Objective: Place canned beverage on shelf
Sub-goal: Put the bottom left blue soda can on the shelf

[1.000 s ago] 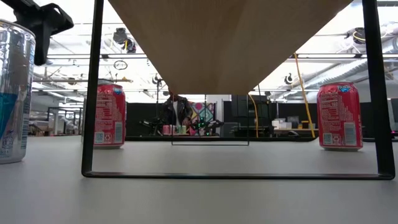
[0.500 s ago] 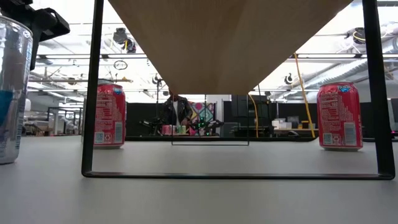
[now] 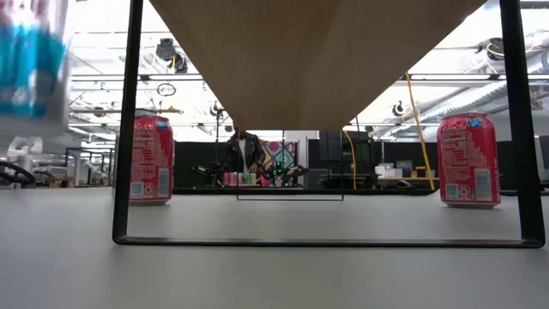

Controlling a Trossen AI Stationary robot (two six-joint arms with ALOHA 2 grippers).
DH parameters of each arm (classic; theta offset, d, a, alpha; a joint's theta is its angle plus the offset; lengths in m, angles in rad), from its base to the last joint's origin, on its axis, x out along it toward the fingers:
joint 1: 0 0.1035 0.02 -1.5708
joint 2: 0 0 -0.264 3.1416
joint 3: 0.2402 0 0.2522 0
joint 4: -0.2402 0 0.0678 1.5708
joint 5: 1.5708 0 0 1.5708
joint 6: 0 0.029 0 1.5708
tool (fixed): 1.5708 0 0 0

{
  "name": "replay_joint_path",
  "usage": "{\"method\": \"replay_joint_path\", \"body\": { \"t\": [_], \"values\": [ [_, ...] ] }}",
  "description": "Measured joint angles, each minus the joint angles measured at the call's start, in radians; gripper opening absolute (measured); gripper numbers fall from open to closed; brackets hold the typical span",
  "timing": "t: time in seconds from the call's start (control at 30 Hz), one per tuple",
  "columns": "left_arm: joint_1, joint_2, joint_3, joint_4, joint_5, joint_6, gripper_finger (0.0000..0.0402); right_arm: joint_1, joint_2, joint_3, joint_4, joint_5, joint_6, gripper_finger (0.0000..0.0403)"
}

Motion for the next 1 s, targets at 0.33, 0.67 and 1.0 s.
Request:
{"method": "replay_joint_path", "body": {
  "t": [0.33,0.67,1.0],
  "values": [
    [0.013,-0.002,0.253,-0.131,-0.211,-0.133,0.0222,0.0,0.076,0.0,0.293,0.147,-0.177,0.0286],
    [0.04,-0.002,0.32,-0.101,-0.493,-0.13,0.0228,-0.034,0.099,0.001,0.441,0.284,-0.354,0.0286],
    [0.095,0.001,0.32,0.111,-0.582,-0.047,0.023,-0.119,0.099,0.001,0.447,0.283,-0.555,0.0286]
  ]
}}
